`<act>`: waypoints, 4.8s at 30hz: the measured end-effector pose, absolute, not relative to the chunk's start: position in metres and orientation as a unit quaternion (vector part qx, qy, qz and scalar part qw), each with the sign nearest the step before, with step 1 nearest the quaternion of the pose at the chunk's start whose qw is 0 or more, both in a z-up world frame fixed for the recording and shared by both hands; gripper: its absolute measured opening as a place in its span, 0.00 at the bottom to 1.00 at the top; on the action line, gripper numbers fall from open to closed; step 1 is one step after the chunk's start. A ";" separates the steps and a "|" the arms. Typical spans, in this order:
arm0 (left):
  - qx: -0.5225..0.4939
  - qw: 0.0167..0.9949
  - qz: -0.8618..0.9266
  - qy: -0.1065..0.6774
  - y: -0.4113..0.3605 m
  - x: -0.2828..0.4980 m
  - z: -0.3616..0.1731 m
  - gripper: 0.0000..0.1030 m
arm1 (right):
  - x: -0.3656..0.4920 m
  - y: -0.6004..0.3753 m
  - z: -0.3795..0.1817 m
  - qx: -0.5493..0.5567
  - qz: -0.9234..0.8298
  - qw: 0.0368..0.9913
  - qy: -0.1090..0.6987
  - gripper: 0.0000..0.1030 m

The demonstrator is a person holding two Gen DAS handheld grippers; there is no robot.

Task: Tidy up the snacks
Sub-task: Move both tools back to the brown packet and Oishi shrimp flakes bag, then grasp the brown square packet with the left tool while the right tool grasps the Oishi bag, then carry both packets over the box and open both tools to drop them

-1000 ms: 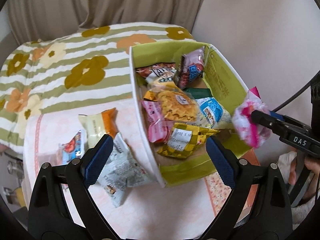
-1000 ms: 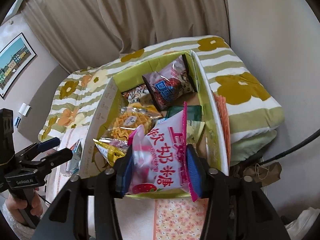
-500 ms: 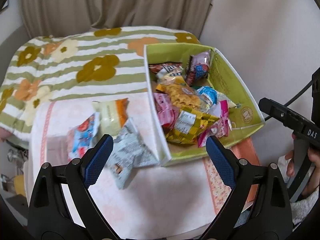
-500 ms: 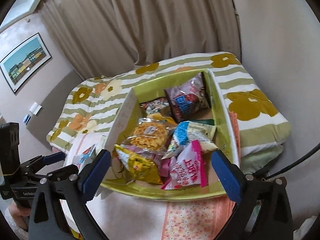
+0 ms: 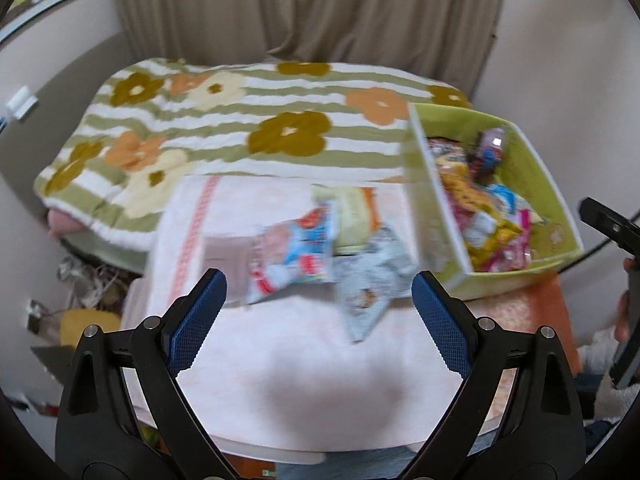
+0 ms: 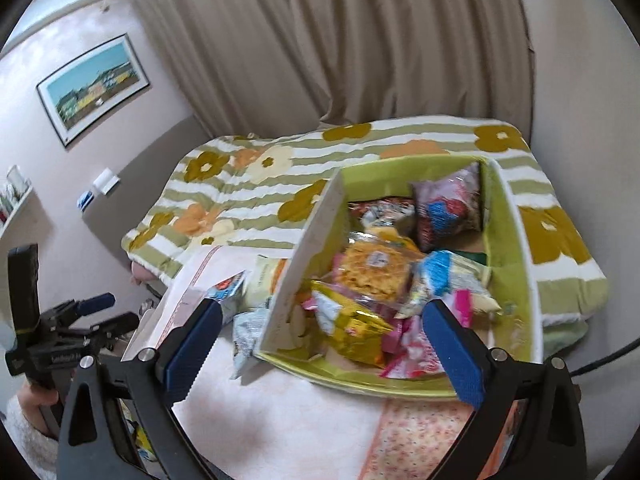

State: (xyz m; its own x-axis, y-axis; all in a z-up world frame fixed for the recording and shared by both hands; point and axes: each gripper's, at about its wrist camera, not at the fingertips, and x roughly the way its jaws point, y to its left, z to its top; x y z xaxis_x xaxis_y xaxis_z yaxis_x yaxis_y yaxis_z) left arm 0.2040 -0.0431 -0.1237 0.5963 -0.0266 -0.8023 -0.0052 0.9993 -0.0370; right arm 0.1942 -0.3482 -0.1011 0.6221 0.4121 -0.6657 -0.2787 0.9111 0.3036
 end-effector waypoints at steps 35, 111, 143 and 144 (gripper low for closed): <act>-0.024 0.774 -0.104 0.625 0.086 0.331 -0.300 0.91 | 0.274 -0.109 -0.216 0.124 0.105 0.828 0.537 0.97; -0.003 0.870 -0.189 0.456 -0.037 0.330 -0.111 0.60 | 0.272 -0.253 -0.074 0.107 0.069 0.911 0.393 0.51; 0.007 0.818 -0.183 0.546 -0.259 0.442 -0.173 0.96 | 0.294 -0.446 -0.135 0.140 0.008 0.877 0.460 0.51; 0.004 0.819 -0.183 0.544 -0.256 0.442 -0.172 0.97 | 0.296 -0.446 -0.137 0.141 0.008 0.875 0.462 0.51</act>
